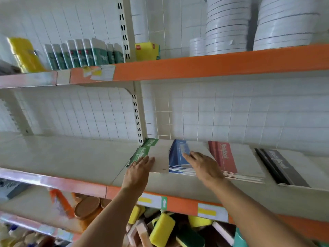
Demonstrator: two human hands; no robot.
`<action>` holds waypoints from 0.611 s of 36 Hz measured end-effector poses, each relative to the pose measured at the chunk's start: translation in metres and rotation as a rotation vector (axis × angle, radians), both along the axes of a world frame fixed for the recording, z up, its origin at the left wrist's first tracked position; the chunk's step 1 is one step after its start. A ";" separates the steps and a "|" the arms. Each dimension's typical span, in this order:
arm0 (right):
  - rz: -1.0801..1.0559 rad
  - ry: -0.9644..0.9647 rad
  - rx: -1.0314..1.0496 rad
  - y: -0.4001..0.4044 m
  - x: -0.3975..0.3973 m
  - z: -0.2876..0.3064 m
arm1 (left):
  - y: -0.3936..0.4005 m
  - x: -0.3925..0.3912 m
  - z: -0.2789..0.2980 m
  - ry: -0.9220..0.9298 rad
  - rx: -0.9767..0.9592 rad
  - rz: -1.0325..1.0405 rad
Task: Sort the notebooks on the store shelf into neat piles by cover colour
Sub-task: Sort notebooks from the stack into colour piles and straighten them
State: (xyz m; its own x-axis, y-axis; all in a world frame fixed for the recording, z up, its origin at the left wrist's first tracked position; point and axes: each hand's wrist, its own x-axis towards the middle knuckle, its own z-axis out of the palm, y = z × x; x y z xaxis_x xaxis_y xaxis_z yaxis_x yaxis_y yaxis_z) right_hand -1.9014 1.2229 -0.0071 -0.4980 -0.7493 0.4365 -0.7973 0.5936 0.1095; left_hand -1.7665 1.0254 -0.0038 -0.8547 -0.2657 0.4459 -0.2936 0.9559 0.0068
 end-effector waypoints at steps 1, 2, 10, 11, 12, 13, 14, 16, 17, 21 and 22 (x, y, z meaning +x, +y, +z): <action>0.016 -0.036 0.011 -0.005 0.002 0.000 | -0.006 -0.002 -0.004 0.025 0.016 -0.015; 0.039 -0.088 0.012 -0.009 0.004 0.001 | -0.011 -0.005 -0.007 0.009 0.043 -0.021; -0.031 -0.189 0.132 -0.032 -0.004 -0.004 | -0.036 -0.023 -0.026 -0.005 -0.026 -0.097; -0.043 -0.193 0.142 -0.033 -0.005 -0.005 | -0.038 -0.024 -0.027 -0.007 -0.047 -0.099; -0.053 -0.208 0.154 -0.034 -0.005 -0.006 | -0.041 -0.026 -0.028 0.004 -0.065 -0.105; -0.059 -0.234 0.170 -0.034 -0.006 -0.007 | -0.044 -0.028 -0.028 0.011 -0.072 -0.114; -0.061 -0.261 0.185 -0.035 -0.006 -0.008 | -0.047 -0.030 -0.029 0.022 -0.076 -0.129; -0.049 -0.287 0.207 -0.035 -0.008 -0.011 | -0.052 -0.033 -0.028 0.034 -0.082 -0.143; -0.044 -0.286 0.219 -0.036 -0.009 -0.012 | -0.054 -0.034 -0.026 0.029 -0.081 -0.151; -0.051 -0.315 0.203 -0.041 -0.011 -0.014 | -0.065 -0.041 -0.033 0.054 -0.072 -0.208; -0.058 -0.318 0.198 -0.043 -0.012 -0.014 | -0.069 -0.043 -0.036 0.064 -0.074 -0.237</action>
